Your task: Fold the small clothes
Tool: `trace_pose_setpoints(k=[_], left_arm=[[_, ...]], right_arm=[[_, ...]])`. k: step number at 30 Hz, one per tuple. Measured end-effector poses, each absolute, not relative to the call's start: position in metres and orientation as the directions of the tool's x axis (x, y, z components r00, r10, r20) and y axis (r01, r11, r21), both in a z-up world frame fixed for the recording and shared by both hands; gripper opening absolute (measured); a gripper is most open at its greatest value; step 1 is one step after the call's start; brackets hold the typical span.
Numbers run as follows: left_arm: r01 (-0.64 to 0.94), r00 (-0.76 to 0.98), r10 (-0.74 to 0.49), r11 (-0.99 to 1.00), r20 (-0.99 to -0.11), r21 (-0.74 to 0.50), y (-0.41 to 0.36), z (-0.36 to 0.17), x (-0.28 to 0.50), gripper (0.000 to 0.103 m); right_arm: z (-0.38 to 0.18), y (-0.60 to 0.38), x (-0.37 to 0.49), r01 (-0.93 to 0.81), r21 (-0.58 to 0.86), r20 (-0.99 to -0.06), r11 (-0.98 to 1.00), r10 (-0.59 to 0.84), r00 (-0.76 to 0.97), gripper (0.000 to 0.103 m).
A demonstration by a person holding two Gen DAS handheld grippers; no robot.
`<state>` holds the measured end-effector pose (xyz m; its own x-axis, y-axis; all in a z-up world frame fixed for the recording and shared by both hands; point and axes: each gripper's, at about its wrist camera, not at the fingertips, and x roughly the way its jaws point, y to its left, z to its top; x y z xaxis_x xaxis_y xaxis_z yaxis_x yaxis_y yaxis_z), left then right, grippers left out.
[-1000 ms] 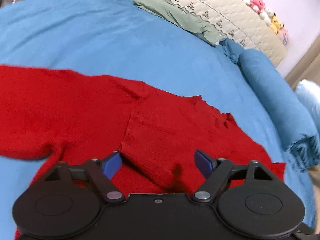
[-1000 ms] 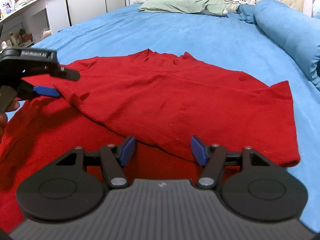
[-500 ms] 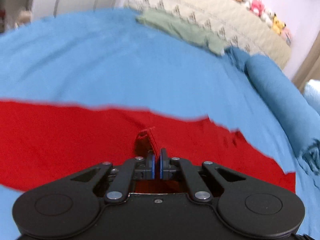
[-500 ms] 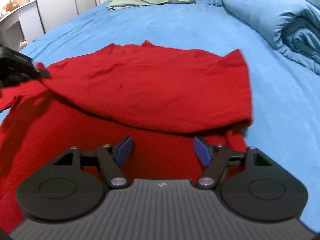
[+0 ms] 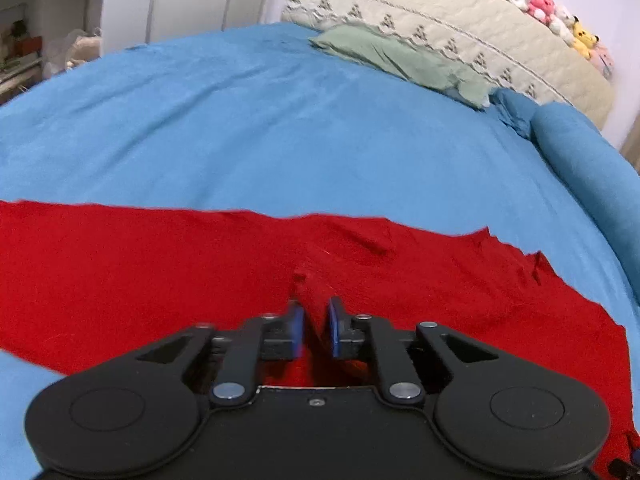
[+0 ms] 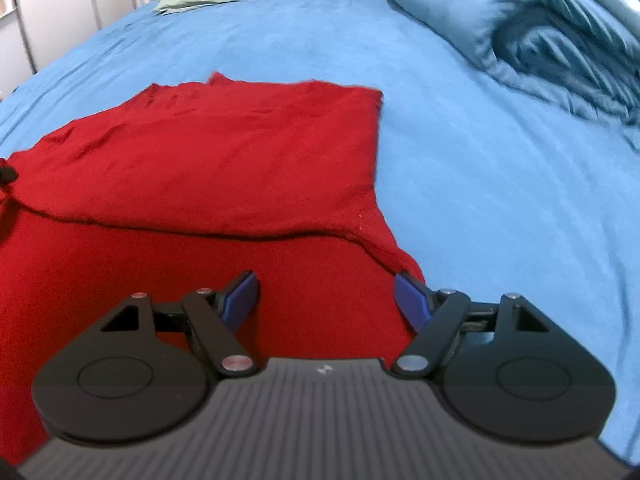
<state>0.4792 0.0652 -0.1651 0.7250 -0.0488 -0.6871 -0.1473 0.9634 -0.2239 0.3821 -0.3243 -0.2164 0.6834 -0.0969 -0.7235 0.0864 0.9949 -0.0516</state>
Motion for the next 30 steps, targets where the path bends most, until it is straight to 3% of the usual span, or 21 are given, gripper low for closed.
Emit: trace_pose_setpoints(k=[2,5,9,13,15,19,25,27,30], left_arm=[[-0.143,0.744,-0.021,0.972,-0.667,-0.189,0.066,-0.15,0.47,0.042],[-0.047,0.758,-0.093,0.979,-0.645,-0.197,0.06,-0.136,0.466,0.062],[0.069,0.703,-0.197,0.975,-0.684,-0.21,0.035,-0.151,0.489,0.062],[0.049,0.635,-0.185,0.979,-0.75,-0.2,0.031,-0.188,0.506,0.062],[0.052,0.646,-0.192,0.977,-0.739,-0.208,0.033,-0.191,0.504,0.062],[0.016,0.662,-0.143,0.984,-0.736,-0.176,0.036,-0.174,0.498,0.062],[-0.055,0.725,-0.049,0.99,-0.687,-0.128,0.068,-0.123,0.457,0.063],[-0.103,0.731,-0.021,0.985,-0.682,-0.141,0.085,-0.104,0.439,0.072],[-0.174,0.731,0.027,0.974,-0.681,-0.149,0.108,-0.079,0.42,0.097]], right_arm=[[-0.204,-0.313,0.382,0.028,-0.068,-0.688,0.997,-0.068,0.722,0.091],[-0.198,-0.298,0.397,-0.034,-0.062,-0.661,0.997,-0.015,0.751,0.095],[-0.218,-0.291,0.427,-0.012,-0.036,-0.664,0.999,-0.015,0.748,0.095],[-0.238,-0.303,0.432,0.021,-0.033,-0.677,0.999,-0.038,0.735,0.095],[-0.24,-0.314,0.429,0.049,-0.014,-0.675,0.999,-0.046,0.737,0.095],[-0.226,-0.323,0.423,0.094,-0.073,-0.651,0.993,-0.119,0.75,0.095],[-0.17,-0.308,0.414,0.044,-0.084,-0.593,0.995,-0.085,0.801,0.095],[-0.146,-0.293,0.411,0.036,-0.086,-0.58,0.996,-0.08,0.811,0.097],[-0.113,-0.262,0.407,0.02,-0.08,-0.589,0.997,-0.064,0.806,0.103]])
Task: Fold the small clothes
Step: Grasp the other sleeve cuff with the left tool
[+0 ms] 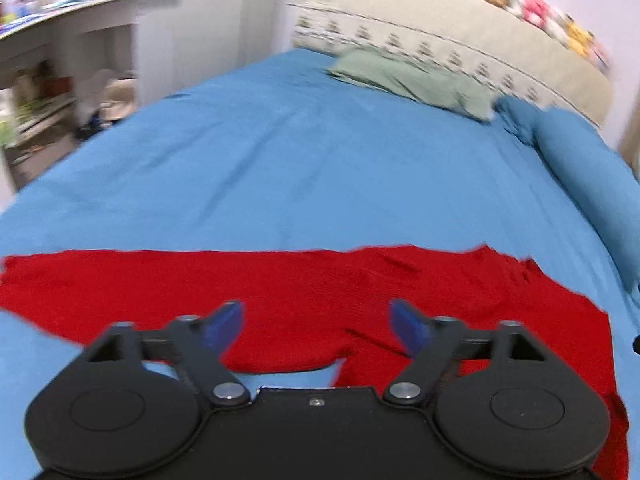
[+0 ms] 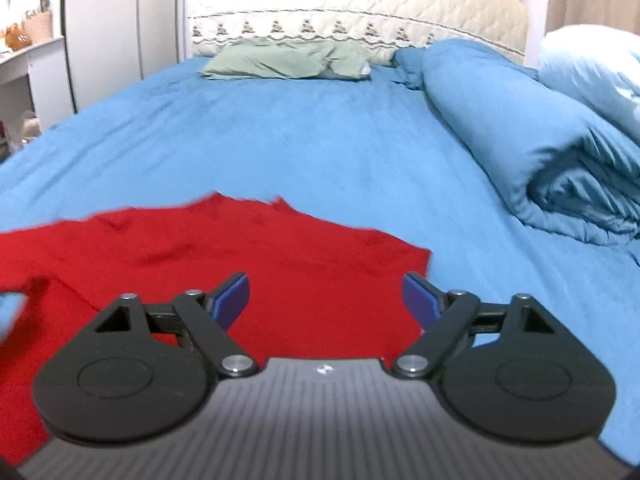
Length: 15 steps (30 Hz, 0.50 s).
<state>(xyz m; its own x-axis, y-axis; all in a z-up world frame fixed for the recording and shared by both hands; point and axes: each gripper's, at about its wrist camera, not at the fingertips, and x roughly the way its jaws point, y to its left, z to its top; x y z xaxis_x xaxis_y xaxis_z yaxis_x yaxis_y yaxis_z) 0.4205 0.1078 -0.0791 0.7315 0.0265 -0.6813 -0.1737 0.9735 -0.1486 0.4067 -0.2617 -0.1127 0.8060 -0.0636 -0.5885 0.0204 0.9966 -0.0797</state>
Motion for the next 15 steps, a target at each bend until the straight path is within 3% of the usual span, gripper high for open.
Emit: trace_pose_setpoints(k=[1,7,15], left_arm=[[-0.198,0.734,0.047,0.969,-0.677,-0.147,0.117,-0.072,0.413,0.102],[-0.367,0.709,0.161,0.916,-0.687,-0.163,0.185,-0.053,0.383,0.103],[-0.538,0.634,0.241,0.82,-0.735,-0.195,0.281,-0.095,0.379,0.103]], right_arm=[[-0.103,-0.249,0.405,0.012,-0.083,-0.589,0.996,-0.058,0.806,0.103],[-0.065,-0.166,0.398,-0.085,-0.047,-0.606,0.995,0.039,0.795,0.103],[-0.083,-0.056,0.413,-0.191,0.014,-0.663,0.981,0.152,0.733,0.103]])
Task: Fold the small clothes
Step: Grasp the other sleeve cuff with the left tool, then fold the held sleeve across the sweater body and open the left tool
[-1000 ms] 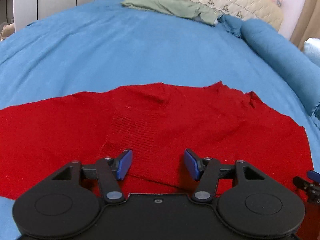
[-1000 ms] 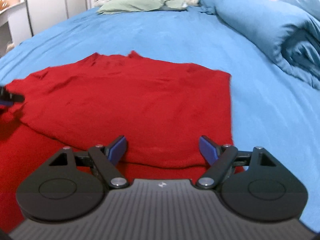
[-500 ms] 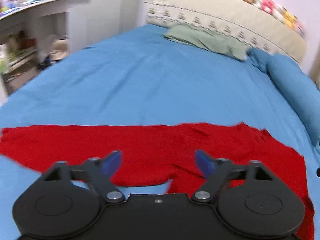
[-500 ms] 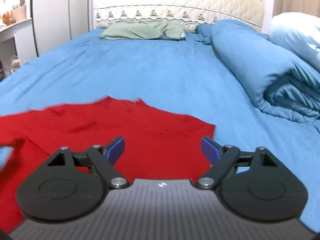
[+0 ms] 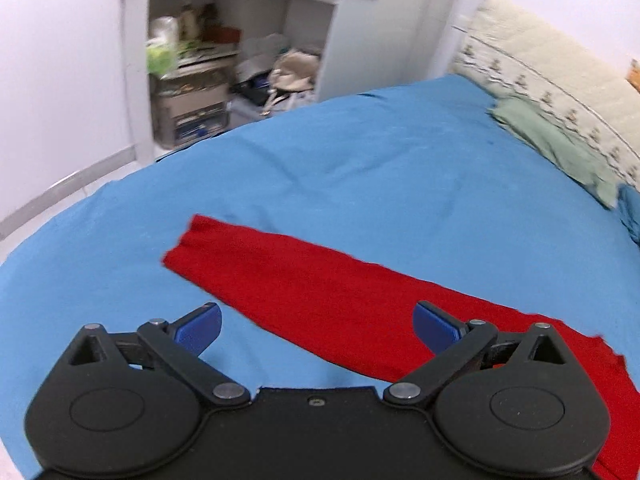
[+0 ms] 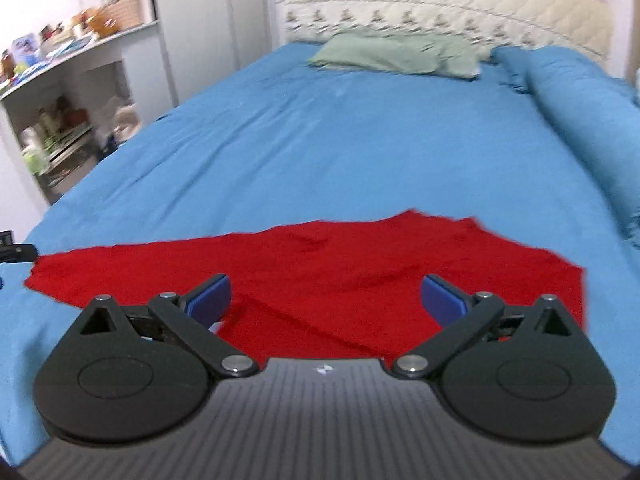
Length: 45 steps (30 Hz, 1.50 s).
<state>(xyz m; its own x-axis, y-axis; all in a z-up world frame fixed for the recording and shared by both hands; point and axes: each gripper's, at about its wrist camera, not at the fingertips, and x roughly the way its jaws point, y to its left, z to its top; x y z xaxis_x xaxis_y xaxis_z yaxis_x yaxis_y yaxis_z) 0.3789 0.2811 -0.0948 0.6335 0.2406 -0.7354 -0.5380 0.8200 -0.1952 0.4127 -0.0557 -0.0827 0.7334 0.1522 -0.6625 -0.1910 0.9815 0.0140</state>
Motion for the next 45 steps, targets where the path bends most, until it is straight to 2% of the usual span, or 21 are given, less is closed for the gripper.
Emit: trace_pose_setpoints(k=[6,10,15,17,18,19,20,24,31,37,45], left_arm=[[-0.571,0.645,0.219,0.776,-0.732,-0.27,0.336,-0.142,0.384,0.101],[-0.564,0.644,0.17,0.764,-0.746,-0.313,0.351,-0.165,0.39,0.083],[-0.577,0.657,0.199,0.753,-0.727,-0.316,0.359,-0.174,0.39,0.068],[-0.586,0.654,0.228,0.756,-0.722,-0.292,0.359,-0.174,0.392,0.043],[-0.589,0.65,0.237,0.757,-0.722,-0.283,0.361,-0.175,0.393,0.035],[-0.59,0.65,0.238,0.757,-0.722,-0.282,0.362,-0.175,0.394,0.014],[-0.586,0.655,0.229,0.755,-0.72,-0.293,0.365,-0.178,0.395,0.007],[-0.58,0.67,0.248,0.764,-0.7,-0.284,0.357,-0.169,0.397,0.007],[-0.455,0.773,0.227,0.849,-0.592,-0.268,0.299,-0.116,0.414,0.007],[-0.238,0.857,0.062,0.928,-0.512,-0.286,0.196,-0.08,0.448,0.007],[0.067,0.831,-0.225,0.948,-0.509,-0.31,0.019,-0.083,0.49,0.007]], right_arm=[[-0.117,0.011,0.414,-0.238,0.004,-0.703,0.971,0.172,0.69,0.103],[-0.142,0.032,0.415,-0.235,0.002,-0.725,0.972,0.163,0.669,0.103],[-0.163,0.038,0.415,-0.221,0.009,-0.733,0.975,0.157,0.662,0.103],[-0.168,0.038,0.417,-0.209,0.019,-0.737,0.978,0.155,0.658,0.103],[-0.17,0.035,0.416,-0.205,0.027,-0.739,0.978,0.157,0.655,0.103],[-0.171,0.033,0.416,-0.203,0.035,-0.74,0.979,0.162,0.652,0.103],[-0.172,0.031,0.415,-0.201,0.042,-0.741,0.979,0.166,0.651,0.103],[-0.175,0.021,0.412,-0.196,0.04,-0.738,0.98,0.161,0.655,0.103],[-0.163,-0.017,0.415,-0.146,0.048,-0.711,0.988,0.137,0.69,0.103],[-0.14,-0.075,0.415,-0.07,0.026,-0.667,0.997,0.069,0.742,0.103],[-0.118,-0.181,0.399,0.063,0.043,-0.625,0.997,-0.022,0.78,0.103]])
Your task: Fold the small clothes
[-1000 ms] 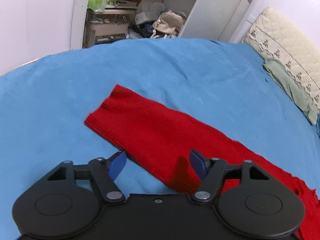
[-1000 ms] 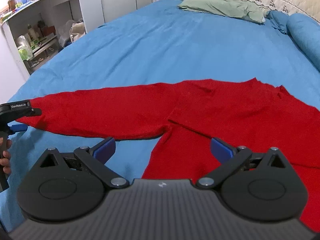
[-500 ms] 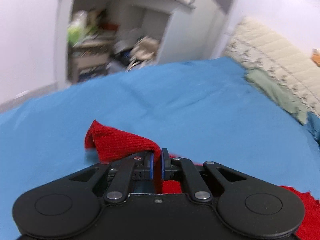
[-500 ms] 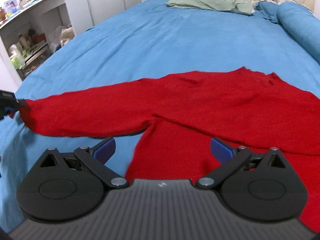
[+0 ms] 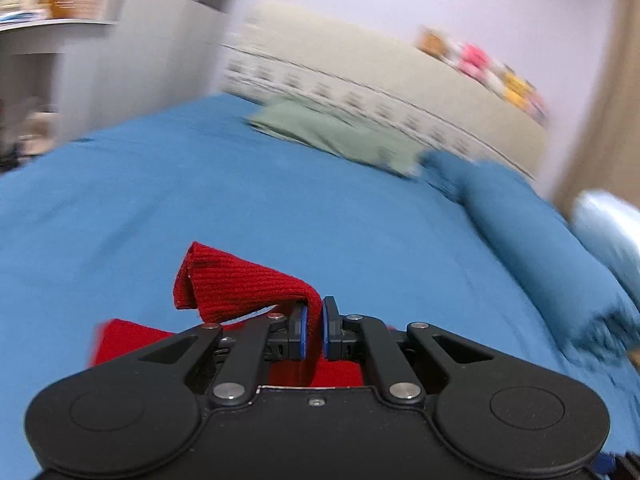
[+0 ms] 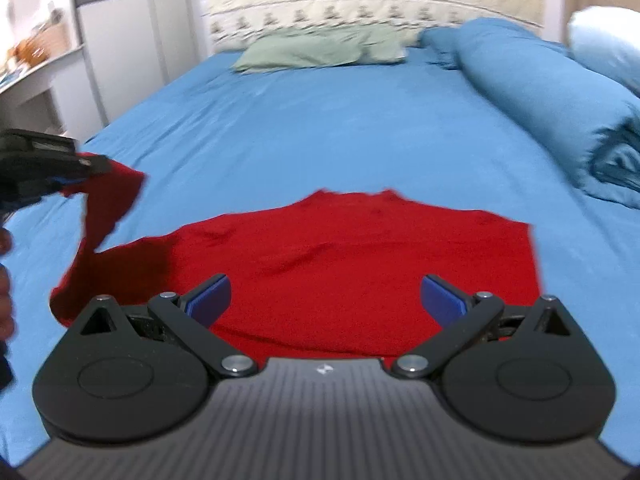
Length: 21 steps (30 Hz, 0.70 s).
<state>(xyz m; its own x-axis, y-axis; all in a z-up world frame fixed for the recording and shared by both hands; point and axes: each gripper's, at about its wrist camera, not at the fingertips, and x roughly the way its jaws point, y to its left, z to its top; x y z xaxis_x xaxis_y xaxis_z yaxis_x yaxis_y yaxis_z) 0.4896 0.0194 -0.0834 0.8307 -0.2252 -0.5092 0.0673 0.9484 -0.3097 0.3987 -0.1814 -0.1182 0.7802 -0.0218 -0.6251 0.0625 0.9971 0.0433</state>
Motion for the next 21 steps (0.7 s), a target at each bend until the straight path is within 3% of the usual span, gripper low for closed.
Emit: trace_pose_setpoints(k=[8,15,16,17,19,20,21], left_arm=[[0.19,0.674,-0.322,0.945,-0.665,-0.265,-0.1,-0.166,0.503,0.007],[0.188,0.635,-0.321,0.947,-0.703,-0.262,-0.109,-0.19,0.499,0.012],[0.19,0.631,-0.329,0.944,-0.703,-0.271,-0.106,-0.187,0.498,0.028],[0.189,0.627,-0.334,0.942,-0.703,-0.279,-0.107,-0.184,0.495,0.057],[0.176,0.644,-0.325,0.944,-0.693,-0.279,-0.098,-0.171,0.488,0.084],[0.169,0.661,-0.311,0.949,-0.683,-0.268,-0.092,-0.165,0.48,0.093],[0.166,0.675,-0.297,0.953,-0.676,-0.252,-0.085,-0.159,0.472,0.095]], right_arm=[[-0.137,-0.268,0.377,0.131,0.033,-0.662,0.991,-0.077,0.746,0.103],[-0.156,-0.3,0.373,0.134,0.043,-0.68,0.99,-0.07,0.73,0.103],[-0.156,-0.3,0.374,0.128,0.041,-0.68,0.991,-0.066,0.73,0.103],[-0.156,-0.298,0.378,0.119,0.038,-0.679,0.992,-0.062,0.732,0.103],[-0.153,-0.295,0.382,0.087,0.033,-0.677,0.996,-0.042,0.735,0.103],[-0.151,-0.292,0.385,0.063,0.03,-0.677,0.998,-0.026,0.736,0.103],[-0.15,-0.287,0.388,0.034,0.025,-0.676,0.999,-0.009,0.737,0.103]])
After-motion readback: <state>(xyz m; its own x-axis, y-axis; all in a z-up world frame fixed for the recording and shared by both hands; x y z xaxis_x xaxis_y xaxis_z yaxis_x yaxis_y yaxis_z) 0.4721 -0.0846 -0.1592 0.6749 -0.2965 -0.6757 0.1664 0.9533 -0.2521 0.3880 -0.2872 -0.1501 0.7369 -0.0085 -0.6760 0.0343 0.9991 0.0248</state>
